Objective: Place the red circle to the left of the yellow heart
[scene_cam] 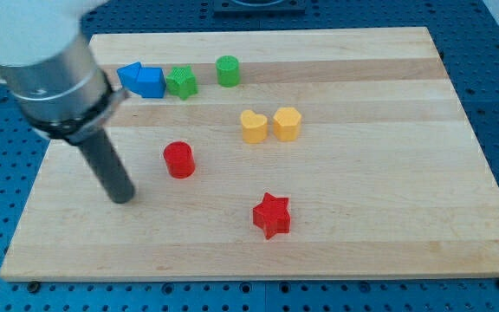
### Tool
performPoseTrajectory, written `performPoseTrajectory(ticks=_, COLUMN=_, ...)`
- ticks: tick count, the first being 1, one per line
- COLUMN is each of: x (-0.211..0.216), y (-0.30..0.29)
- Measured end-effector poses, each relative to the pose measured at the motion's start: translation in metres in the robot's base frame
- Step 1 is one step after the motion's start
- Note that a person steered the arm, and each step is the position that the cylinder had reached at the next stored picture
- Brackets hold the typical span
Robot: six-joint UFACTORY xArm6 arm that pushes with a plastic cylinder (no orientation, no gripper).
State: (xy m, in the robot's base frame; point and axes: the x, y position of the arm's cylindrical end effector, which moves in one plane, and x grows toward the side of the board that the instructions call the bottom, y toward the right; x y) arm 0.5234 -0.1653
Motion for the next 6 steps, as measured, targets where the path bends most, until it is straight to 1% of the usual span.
performPoseTrajectory(ticks=1, x=-0.02, y=0.017)
performPoseTrajectory(ticks=2, x=-0.023, y=0.04)
performPoseTrajectory(ticks=3, x=-0.035, y=0.043)
performPoseTrajectory(ticks=4, x=-0.063, y=0.044)
performPoseTrajectory(ticks=5, x=-0.073, y=0.054)
performPoseTrajectory(ticks=6, x=-0.074, y=0.064)
